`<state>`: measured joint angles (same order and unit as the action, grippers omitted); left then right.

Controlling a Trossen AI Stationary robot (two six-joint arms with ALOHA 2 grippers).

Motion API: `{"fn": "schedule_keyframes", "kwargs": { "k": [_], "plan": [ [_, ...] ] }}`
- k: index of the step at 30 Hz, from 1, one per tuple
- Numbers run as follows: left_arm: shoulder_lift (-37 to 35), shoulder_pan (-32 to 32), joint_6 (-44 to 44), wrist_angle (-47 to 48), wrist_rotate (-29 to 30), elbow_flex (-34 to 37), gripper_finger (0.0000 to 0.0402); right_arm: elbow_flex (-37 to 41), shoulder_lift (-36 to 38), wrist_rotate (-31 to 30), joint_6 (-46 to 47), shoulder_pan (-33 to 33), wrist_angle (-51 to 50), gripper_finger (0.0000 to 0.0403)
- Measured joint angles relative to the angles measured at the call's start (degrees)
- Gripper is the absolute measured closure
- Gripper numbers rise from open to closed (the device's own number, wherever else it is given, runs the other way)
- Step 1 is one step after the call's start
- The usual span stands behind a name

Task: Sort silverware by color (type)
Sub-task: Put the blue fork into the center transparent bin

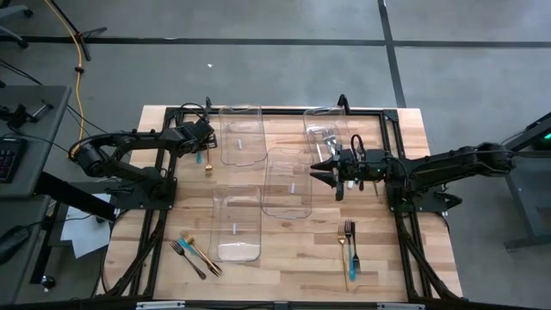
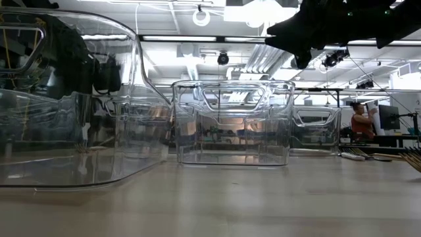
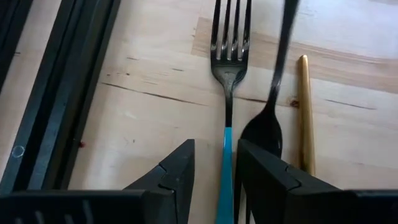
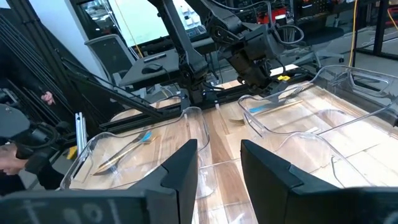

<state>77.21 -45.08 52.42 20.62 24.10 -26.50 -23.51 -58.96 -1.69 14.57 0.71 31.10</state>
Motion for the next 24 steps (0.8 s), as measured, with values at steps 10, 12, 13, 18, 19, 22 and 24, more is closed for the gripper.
{"fn": "schedule_keyframes", "kwargs": {
  "k": [10,12,13,18,19,22,24],
  "plan": [
    [-0.15,1.01,-1.09,-3.89,-2.90,0.07,0.0295,0.00,-0.02,0.02,0.00,-0.02,0.01,0.0284],
    [-0.57,1.01,-1.07,-3.91,-1.88,0.07,0.0295,0.00,0.00,0.02,0.28,-0.02,0.02,0.0284],
    [-0.79,1.01,-1.07,-3.91,-1.73,0.07,0.0295,0.00,-0.02,0.02,0.70,0.00,0.02,0.0284],
    [-1.38,0.94,-1.13,-3.78,-0.51,0.07,0.0295,0.00,-0.01,0.02,1.05,-0.02,0.00,0.0284],
    [-1.38,0.78,-1.51,-3.77,-0.36,0.07,0.0295,0.00,0.00,0.02,1.05,-0.02,0.00,0.0284],
    [-1.37,0.13,-2.08,-3.75,0.00,0.07,0.0296,0.00,0.00,0.02,1.06,-0.01,0.00,0.0284],
    [-1.36,-0.48,-2.08,-3.76,0.16,0.07,0.0296,0.00,0.00,0.02,1.16,-0.02,0.00,0.0284]
  ]
}}
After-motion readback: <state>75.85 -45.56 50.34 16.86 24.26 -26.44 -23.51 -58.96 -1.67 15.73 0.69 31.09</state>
